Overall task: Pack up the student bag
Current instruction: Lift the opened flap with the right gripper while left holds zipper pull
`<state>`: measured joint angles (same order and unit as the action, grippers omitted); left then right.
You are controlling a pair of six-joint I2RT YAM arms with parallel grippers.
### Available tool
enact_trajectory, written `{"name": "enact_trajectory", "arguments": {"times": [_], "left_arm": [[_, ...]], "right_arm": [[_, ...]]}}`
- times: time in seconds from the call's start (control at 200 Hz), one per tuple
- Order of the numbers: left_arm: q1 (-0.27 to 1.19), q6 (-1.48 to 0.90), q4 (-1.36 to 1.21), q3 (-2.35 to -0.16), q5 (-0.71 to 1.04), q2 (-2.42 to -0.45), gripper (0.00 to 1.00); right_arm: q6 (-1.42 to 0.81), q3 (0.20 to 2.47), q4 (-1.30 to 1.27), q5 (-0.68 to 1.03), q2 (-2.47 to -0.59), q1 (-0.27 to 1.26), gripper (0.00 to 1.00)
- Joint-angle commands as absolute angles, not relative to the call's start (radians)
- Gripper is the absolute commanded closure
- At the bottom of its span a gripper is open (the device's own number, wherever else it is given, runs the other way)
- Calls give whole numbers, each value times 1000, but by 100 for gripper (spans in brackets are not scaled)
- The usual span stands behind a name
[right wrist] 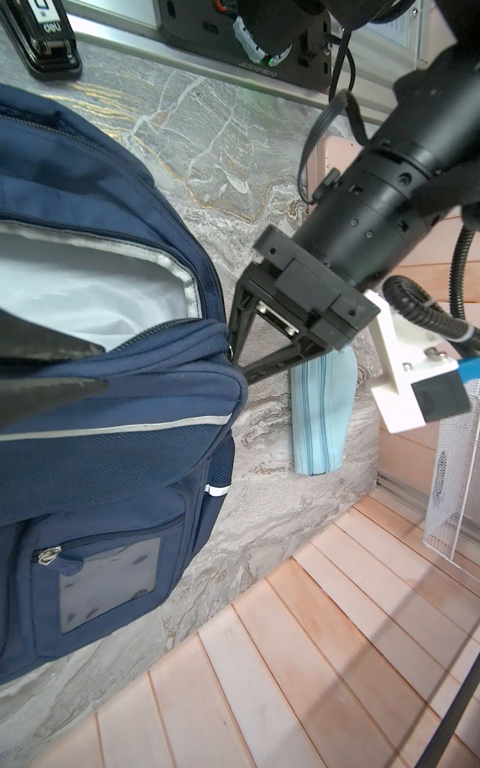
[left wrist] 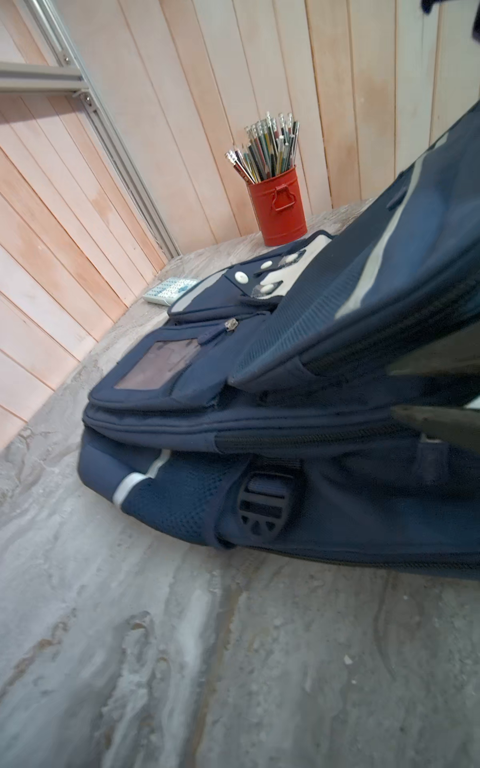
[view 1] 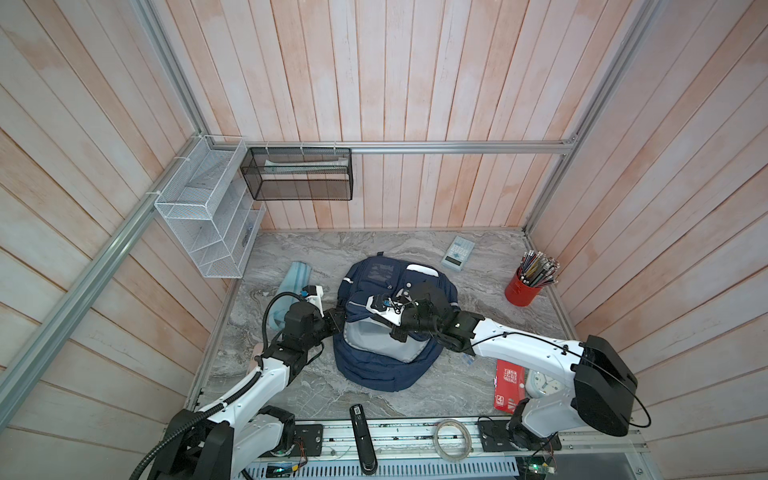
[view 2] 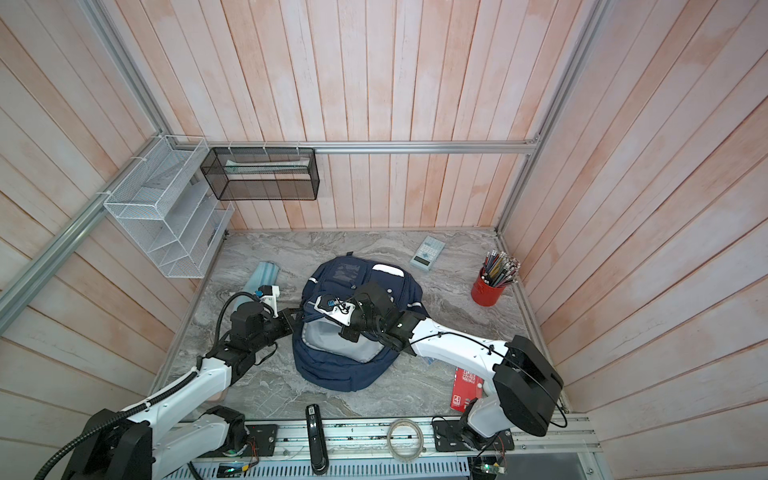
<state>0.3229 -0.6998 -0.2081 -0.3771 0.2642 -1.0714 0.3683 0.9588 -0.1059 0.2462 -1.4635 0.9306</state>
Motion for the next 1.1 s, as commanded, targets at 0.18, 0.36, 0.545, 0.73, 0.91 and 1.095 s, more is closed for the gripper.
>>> {"name": "enact_trajectory", "arguments": {"times": [0.18, 0.36, 0.545, 0.73, 0.91, 1.095], "left_arm": [[381, -723, -222, -305, 172, -1088, 94], [420, -742, -247, -317, 118, -1183, 94], [405, -766, -183, -326, 113, -1061, 92], [388, -755, -2, -376, 101, -926, 51], [392, -760, -53, -341, 139, -954, 55], [401, -727, -115, -368, 108, -1091, 81]], "right_arm": [[309, 1043, -174, 256, -1502, 903, 100], [291, 1048, -176, 279, -1507, 907, 100], [295, 1040, -143, 252, -1513, 899, 100], [272, 1045, -127, 259, -1513, 880, 100], [261, 1049, -137, 273, -1521, 880, 100], [261, 1054, -132, 351, -1507, 880, 100]]}}
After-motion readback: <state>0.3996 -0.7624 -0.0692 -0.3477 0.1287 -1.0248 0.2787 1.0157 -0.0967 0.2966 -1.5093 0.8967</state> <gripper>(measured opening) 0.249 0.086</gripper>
